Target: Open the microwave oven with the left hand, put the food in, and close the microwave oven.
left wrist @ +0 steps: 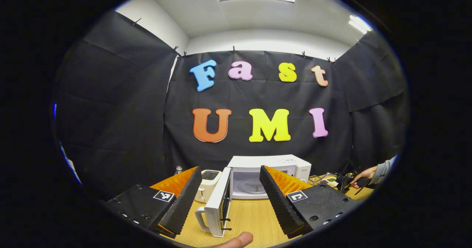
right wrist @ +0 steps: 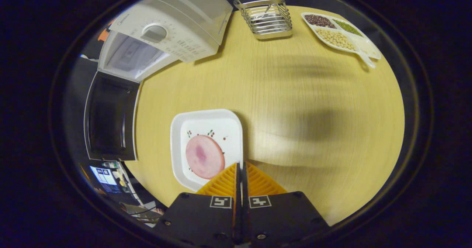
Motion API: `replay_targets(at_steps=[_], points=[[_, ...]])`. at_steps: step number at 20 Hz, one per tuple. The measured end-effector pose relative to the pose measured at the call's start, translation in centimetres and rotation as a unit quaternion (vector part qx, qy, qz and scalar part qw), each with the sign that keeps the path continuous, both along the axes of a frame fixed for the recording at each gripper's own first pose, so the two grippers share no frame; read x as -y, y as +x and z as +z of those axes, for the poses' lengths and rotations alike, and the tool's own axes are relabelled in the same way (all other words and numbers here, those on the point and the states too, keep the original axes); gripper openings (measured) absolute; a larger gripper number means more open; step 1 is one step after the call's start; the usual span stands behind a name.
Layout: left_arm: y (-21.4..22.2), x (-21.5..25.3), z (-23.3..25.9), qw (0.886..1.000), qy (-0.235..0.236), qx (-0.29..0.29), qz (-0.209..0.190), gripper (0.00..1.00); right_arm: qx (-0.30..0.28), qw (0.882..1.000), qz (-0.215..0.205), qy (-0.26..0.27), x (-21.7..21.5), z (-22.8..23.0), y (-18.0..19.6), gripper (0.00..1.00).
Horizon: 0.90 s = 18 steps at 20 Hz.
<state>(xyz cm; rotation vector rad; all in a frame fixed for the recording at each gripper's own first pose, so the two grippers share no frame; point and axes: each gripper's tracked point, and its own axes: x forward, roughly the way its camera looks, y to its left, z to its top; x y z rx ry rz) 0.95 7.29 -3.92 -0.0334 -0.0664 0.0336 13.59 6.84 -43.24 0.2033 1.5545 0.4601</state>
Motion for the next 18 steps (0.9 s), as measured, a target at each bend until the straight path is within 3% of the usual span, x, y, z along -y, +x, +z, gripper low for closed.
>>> replay_targets(at_steps=[3, 4, 5, 9, 18], points=[[-0.4, -0.5, -0.2, 1.0, -0.008, 0.002, -0.002, 0.94, 0.004, 1.0, -0.007, 0.017, -1.3, 1.7, -0.9, 0.04], [-0.5, -0.7, -0.4, 1.0, -0.013, 0.001, -0.001, 0.94, 0.006, 1.0, -0.006, 0.024, -1.6, 2.2, -1.0, 0.0], [-0.5, -0.9, -0.4, 1.0, -0.019, 0.002, -0.001, 0.94, 0.01, 0.999, -0.01, 0.029, -2.1, 2.8, -1.2, 0.04], [-0.8, -1.6, -0.8, 0.999, -0.036, 0.006, -0.009, 0.94, 0.022, 0.998, -0.009, 0.052, -4.8, 4.2, -1.8, 0.04], [-0.7, -3.3, -4.1, 0.999, -0.038, -0.035, -0.017, 0.94, 0.016, 0.996, -0.037, 0.084, -12.0, 4.5, -3.1, 0.04]])
